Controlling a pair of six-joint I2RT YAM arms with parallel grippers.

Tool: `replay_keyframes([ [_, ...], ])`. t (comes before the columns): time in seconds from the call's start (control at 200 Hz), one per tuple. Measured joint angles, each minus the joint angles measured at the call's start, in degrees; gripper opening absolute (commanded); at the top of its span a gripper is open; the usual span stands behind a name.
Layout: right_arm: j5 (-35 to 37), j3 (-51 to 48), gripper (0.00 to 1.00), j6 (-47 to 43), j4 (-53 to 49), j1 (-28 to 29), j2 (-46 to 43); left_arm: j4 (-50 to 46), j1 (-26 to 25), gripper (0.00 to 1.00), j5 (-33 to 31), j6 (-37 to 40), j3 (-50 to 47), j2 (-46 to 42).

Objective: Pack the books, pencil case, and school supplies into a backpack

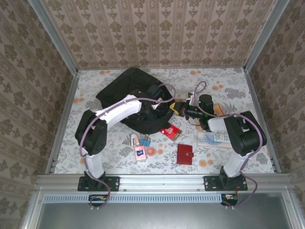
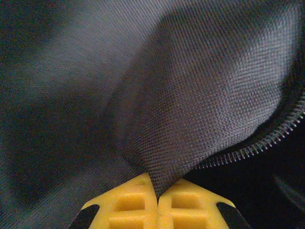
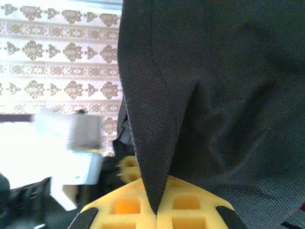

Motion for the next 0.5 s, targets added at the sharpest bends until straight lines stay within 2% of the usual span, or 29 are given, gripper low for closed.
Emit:
replay_keyframes([
  [0.185, 4.0, 0.0, 0.00, -5.2, -8.9, 0.0, -5.2, 2.1, 1.7, 0.00, -1.6, -0.2, -0.3, -10.4],
  [0.24, 4.8, 0.1, 0.05, -6.7, -11.6, 0.1, -6.7, 3.1, 2.6, 0.00, -1.6, -0.4, -0.6, -12.9],
  [0.265, 5.4, 0.2, 0.10, -7.4, -13.0, 0.1, -7.3, 3.3, 3.1, 0.00, -1.4, -0.6, -0.7, -13.7],
  [0.33, 6.9, 0.6, 0.42, -9.0, -16.5, 0.0, -8.2, 3.9, 4.5, 0.00, -0.7, -1.3, -1.1, -15.5],
  [0.355, 7.5, 0.8, 0.50, -9.7, -17.7, 0.0, -8.4, 4.1, 5.0, 0.00, -0.3, -1.5, -1.3, -15.9],
  [0.415, 8.9, 1.4, 0.61, -11.1, -21.2, -0.2, -9.2, 4.1, 5.9, 0.00, 0.5, -1.9, -1.7, -16.3],
  [0.5, 11.7, 2.8, 0.67, -13.1, -27.7, -0.3, -12.3, 4.0, 6.6, 0.00, 2.1, -2.3, -2.4, -16.0],
])
